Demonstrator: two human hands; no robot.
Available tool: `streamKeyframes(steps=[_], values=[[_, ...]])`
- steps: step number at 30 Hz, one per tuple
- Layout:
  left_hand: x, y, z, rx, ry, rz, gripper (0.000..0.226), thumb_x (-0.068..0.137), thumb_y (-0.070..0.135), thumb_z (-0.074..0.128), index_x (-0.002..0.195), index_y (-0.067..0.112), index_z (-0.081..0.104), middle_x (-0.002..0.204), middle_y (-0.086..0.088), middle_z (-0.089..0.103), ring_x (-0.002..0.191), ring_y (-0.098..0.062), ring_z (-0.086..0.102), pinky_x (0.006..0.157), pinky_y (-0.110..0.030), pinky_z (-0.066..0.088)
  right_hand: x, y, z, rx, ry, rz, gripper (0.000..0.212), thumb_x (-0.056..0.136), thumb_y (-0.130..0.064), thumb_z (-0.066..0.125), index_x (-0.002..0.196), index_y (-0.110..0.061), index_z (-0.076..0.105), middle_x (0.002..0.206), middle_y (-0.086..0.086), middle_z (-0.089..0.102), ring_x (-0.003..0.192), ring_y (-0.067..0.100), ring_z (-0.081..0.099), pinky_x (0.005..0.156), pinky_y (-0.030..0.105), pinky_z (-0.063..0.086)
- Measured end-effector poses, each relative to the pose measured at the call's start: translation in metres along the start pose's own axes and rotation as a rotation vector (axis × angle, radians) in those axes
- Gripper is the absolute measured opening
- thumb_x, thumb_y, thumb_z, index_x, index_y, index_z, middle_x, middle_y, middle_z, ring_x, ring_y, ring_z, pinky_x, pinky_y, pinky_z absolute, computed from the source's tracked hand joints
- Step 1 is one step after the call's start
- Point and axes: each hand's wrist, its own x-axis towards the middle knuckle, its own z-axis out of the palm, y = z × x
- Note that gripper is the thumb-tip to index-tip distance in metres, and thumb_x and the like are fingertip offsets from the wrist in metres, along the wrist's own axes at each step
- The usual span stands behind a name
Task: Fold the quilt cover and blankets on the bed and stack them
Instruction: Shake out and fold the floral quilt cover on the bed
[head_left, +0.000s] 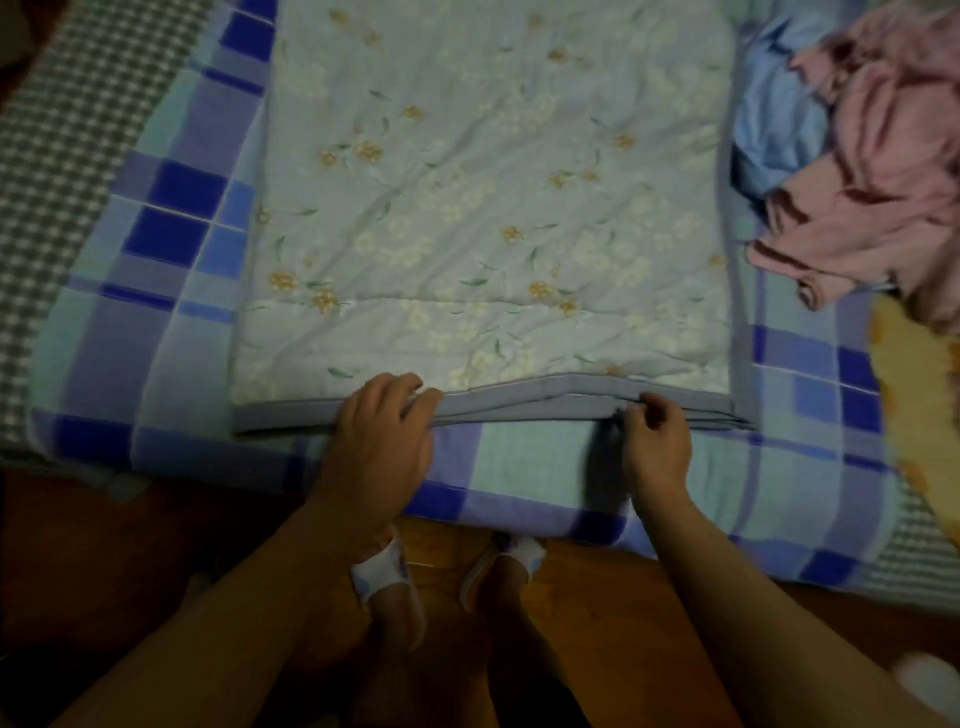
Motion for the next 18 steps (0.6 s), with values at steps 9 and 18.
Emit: streamKeyframes(steps=[9,18], values=[[0.062,0.032,0.025,0.075,-0.056,0.169,0.041,0.080,0.018,0.074,0.118,0.016,0.060,0.112,-0.011,0.060,0.090,-0.036,0.056,0.065,-0.044,0.049,0.110,0.016,-0.032,0.759,0.223,0.679,0.029,0.082,-0.014,0.069,0.110,-0.014,0.064,0.068,0.002,0.054,0.033,0.007,0.046,0.037,0.018,0.042],[0.055,0.023,0.027,0.054,-0.106,0.244,0.021,0.077,-0.006,0.067,0.090,0.006,0.056,0.093,-0.015,0.053,0.075,-0.035,0.052,0.055,-0.043,0.045,0.106,0.044,-0.071,0.253,0.259,0.471,0.031,0.085,-0.039,0.066,0.078,-0.009,0.066,0.071,0.001,0.066,0.065,0.017,0.064,0.066,0.032,0.057]])
